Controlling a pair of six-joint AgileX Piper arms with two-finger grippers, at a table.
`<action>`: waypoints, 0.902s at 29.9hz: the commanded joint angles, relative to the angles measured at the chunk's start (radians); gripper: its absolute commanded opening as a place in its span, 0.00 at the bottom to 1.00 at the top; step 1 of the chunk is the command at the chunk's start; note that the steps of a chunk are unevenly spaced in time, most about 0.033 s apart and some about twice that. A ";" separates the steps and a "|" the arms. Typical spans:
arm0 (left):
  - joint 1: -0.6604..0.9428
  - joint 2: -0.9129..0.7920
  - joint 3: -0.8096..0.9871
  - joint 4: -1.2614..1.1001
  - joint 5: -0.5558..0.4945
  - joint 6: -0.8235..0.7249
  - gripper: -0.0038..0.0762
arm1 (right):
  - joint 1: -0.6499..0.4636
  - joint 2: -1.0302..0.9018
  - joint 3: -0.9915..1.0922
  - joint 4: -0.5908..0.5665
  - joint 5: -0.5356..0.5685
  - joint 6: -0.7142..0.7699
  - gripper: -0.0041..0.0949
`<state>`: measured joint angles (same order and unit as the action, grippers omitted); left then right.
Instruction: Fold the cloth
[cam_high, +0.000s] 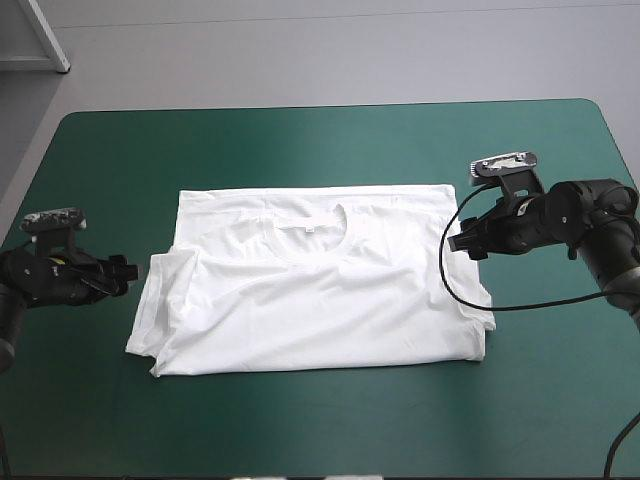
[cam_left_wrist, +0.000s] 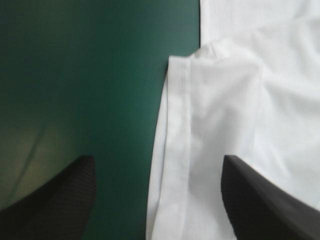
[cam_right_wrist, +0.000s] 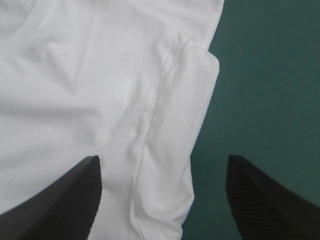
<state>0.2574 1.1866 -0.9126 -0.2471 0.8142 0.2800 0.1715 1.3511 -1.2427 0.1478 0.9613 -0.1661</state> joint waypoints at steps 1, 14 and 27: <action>0.002 -0.003 0.079 -0.049 -0.093 0.004 0.70 | -0.003 -0.036 -0.021 0.046 -0.029 -0.021 0.70; 0.002 0.017 0.218 -0.082 -0.265 0.042 0.67 | -0.003 -0.063 -0.021 0.060 -0.026 -0.025 0.70; -0.001 0.187 0.218 -0.187 -0.291 0.152 0.65 | -0.003 -0.113 -0.021 0.065 -0.026 -0.025 0.70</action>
<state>0.2574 1.3712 -0.6764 -0.3889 0.5415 0.4221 0.1715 1.2742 -1.2415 0.1961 0.9718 -0.1811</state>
